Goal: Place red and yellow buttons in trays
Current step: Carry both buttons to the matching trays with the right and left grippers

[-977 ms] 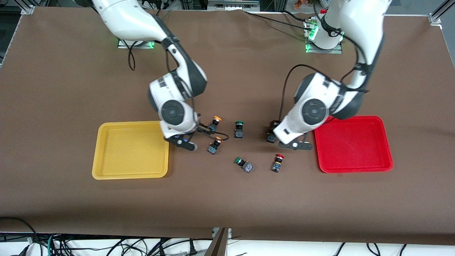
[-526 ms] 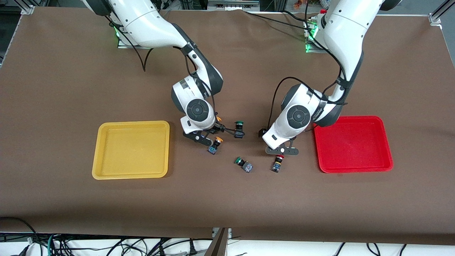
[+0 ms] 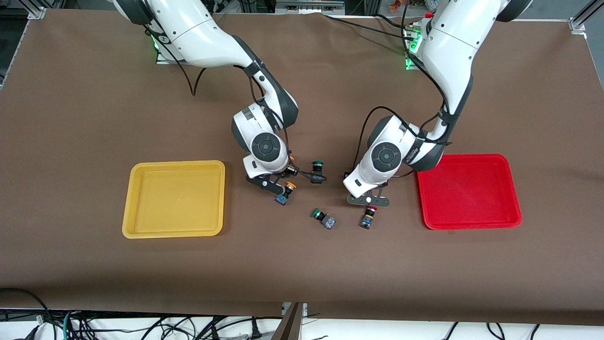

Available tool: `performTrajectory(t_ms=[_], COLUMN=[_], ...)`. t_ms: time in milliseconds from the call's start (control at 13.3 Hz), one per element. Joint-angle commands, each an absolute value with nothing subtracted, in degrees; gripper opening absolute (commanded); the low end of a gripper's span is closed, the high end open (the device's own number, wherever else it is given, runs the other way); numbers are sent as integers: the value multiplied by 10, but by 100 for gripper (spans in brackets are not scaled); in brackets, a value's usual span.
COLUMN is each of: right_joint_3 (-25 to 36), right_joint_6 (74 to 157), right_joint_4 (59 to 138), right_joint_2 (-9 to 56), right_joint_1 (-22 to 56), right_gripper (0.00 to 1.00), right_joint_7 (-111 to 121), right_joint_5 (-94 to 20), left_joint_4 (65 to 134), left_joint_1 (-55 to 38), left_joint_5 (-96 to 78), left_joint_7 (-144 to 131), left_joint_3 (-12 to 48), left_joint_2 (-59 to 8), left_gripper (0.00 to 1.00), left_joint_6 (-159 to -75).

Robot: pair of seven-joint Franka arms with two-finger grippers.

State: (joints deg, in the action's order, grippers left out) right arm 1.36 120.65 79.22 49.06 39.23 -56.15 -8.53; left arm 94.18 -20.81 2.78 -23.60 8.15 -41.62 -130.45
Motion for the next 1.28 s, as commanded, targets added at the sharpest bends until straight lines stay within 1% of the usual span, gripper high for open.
performTrajectory(t_ms=[0, 75, 150, 226, 301, 376, 526, 677, 752, 902, 977, 1053, 1128, 1203], right_joint_3=[19, 24, 33, 48, 61, 81, 123, 144, 145, 145, 145, 145, 145, 145], right_joint_6=[1208, 1203, 1186, 1146, 1116, 1094, 1056, 1050, 1050, 1059, 1068, 1083, 1101, 1119], right_joint_4=[786, 783, 783, 780, 780, 780, 780, 788, 798, 820, 832, 848, 866, 881], right_joint_2=[491, 484, 468, 448, 433, 419, 416, 422, 423, 430, 431, 432, 432, 432], right_joint_1=[399, 396, 390, 375, 361, 343, 308, 269, 240, 202, 189, 185, 182, 182], right_gripper=[0, 0, 0, 0, 0, 0, 0, 0, 0, 0, 0, 0, 0, 2], right_joint_7=[-570, -557, -551, -517, -453, -383, -256, -161, -127, -95, -84, -77, -77, -77], right_joint_5=[-86, -84, -83, -83, -84, -84, -84, -83, -82, -82, -81, -81, -81, -81], left_joint_4=[935, 935, 934, 932, 924, 912, 904, 912, 921, 959, 988, 1006, 1006, 1002], left_joint_1=[-216, -214, -211, -207, -197, -178, -128, -84, -70, -52, -48, -39, -36, -39], left_joint_5=[40, 41, 41, 41, 41, 44, 48, 128, 153, 159, 158, 158, 158, 158], left_joint_7=[-241, -240, -237, -236, -222, -173, -39, 86, 125, 142, 142, 142, 143, 144], left_joint_3=[76, 76, 75, 72, 68, 66, 65, 66, 67, 66, 67, 67, 68, 69], left_joint_2=[-422, -418, -408, -388, -369, -354, -334, -323, -324, -327, -323, -317, -316, -313], left_gripper=[25, 21, 21, 21, 19, 19, 21, 23, 23, 24, 32, 67, 100, 100], left_joint_6=[-1305, -1301, -1294, -1258, -1206, -1158, -1083, -1055, -1050, -1074, -1108, -1135, -1138, -1136])
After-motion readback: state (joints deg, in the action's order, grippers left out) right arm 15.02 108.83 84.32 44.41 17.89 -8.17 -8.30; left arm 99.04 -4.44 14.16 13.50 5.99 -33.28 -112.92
